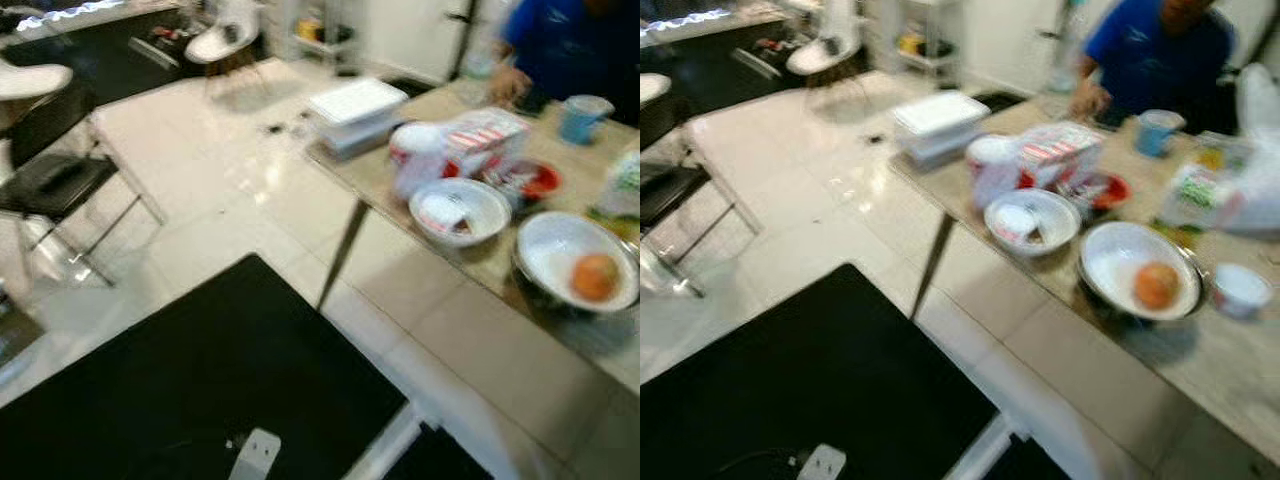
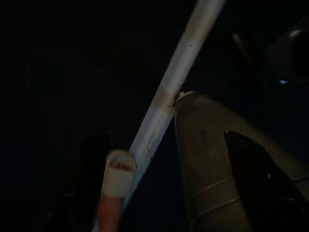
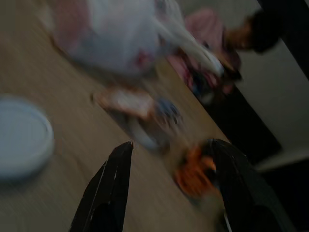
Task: Restocking fridge
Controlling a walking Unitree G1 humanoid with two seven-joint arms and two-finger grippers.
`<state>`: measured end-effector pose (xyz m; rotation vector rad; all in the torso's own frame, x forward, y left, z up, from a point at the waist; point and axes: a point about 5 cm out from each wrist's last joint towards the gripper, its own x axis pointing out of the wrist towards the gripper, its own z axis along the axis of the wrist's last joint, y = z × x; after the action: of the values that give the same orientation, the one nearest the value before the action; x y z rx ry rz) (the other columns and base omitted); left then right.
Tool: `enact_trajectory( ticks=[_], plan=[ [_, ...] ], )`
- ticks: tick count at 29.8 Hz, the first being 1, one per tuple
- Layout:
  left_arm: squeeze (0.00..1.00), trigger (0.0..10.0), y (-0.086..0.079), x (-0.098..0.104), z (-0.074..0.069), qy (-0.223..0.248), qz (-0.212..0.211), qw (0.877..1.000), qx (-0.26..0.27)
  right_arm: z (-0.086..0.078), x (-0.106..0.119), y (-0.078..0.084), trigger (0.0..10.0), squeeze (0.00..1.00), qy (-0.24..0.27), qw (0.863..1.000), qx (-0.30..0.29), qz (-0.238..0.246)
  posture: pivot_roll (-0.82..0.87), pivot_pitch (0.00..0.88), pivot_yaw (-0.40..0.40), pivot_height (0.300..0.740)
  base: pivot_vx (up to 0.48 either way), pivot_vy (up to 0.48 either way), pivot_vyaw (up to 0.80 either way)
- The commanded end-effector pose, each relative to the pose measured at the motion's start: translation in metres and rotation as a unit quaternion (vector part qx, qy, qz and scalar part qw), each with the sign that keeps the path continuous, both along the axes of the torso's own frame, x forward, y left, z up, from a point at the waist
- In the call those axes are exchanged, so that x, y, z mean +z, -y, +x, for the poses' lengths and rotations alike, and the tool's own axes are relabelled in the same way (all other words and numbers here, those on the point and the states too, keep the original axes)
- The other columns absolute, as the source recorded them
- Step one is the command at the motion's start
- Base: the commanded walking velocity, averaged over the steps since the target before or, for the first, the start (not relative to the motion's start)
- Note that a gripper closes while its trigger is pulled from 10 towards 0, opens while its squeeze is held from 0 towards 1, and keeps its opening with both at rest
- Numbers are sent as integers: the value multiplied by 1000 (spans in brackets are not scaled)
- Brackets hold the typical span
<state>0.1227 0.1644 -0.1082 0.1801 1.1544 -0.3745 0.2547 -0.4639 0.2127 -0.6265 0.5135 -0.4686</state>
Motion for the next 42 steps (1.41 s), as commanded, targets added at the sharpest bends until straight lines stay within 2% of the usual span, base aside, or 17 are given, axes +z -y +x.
enact_trajectory(
  ticks=[1, 8, 17, 19, 23, 25, 26, 27, 30, 32, 34, 35, 37, 38, 39, 41, 42],
  plan=[
    [0, 10000, 4, -6, -21, -43, -8, 999, -2, 6, -5, -7, 10000, 0, -20, 999, 29, 17, -39, 0, -26, 740, 0, 0, -800],
    [0, 10000, 3, -6, -21, -43, -6, 999, -2, 20, 3, -25, 10000, 0, -20, 989, 134, 56, -39, 0, -26, 740, 0, 0, -800],
    [0, 10000, 4, -6, -21, -40, -2, 999, -17, 47, 18, -66, 10000, 0, 32, 948, 301, 96, -41, 0, -27, 740, 0, 0, -800],
    [0, 10000, 3, -6, -21, -40, 2, 999, -19, 55, 23, -87, 10000, 0, 43, 921, 378, 88, -40, 0, -27, 740, 0, 0, 0],
    [0, 10000, 3, -7, -21, -42, 5, 999, -14, 60, 24, -105, 10000, 0, 49, 897, 431, 81, -40, 0, -27, 740, 0, 0, 0],
    [0, 10000, 1, -6, -21, -43, 4, 999, -7, 65, 23, -129, 10000, 0, 55, 869, 482, 94, -39, 0, -25, 740, 0, 0, 0],
    [0, 10000, 1, -6, -21, -43, 4, 999, -7, 65, 23, -129, 10000, 0, 55, 869, 482, 94, -39, 0, -25, 740, 0, 0, 0],
    [0, 10000, 1, -6, -20, -44, 5, 999, -10, 67, 22, -144, 10000, 0, 57, 852, 510, 100, -42, 0, -22, 740, 0, -442, 0],
    [0, 10000, 1, -7, -21, -47, 6, 999, -11, 71, 21, -168, 10000, 0, 66, 827, 547, 109, -45, 0, -21, 740, 0, -442, 0],
    [0, 10000, 1, -7, -21, -47, 6, 999, -11, 71, 21, -168, 10000, 0, 66, 827, 547, 109, -45, 0, -21, 740, 0, -442, 0],
    [0, 10000, 2, -7, -22, -48, 6, 999, -10, 73, 21, -177, 10000, 0, 72, 819, 559, 113, -45, 0, -20, 740, 0, -435, 0],
    [0, 10000, 3, -7, -23, -49, 5, 999, -8, 74, 19, -190, 10000, 0, 71, 801, 581, 125, -45, 0, -20, 740, 0, -428, 0],
    [0, 10000, 3, -7, -23, -49, 5, 999, -8, 74, 19, -190, 10000, 0, 71, 801, 581, 125, -45, 0, -20, 740, 0, -428, 0],
    [0, 10000, 4, -7, -23, -49, 5, 999, -7, 73, 14, -210, 10000, 0, 61, 773, 616, 141, -45, 0, -20, 740, 0, 0, 0],
    [0, 10000, 4, -7, -23, -49, 5, 999, -7, 73, 14, -210, 10000, 0, 61, 773, 616, 141, -45, 0, -20, 740, 0, 0, 0],
    [0, 10000, 4, -7, -22, -46, 5, 999, -3, 66, 7, -247, 10000, 0, 36, 715, 678, 169, -41, 0, -20, 740, 0, 0, 0],
    [0, 10000, 4, -7, -22, -45, 6, 999, -2, 64, 6, -257, 10000, 0, 30, 700, 692, 175, -41, 0, -20, 740, 0, 0, 0]
  ],
)
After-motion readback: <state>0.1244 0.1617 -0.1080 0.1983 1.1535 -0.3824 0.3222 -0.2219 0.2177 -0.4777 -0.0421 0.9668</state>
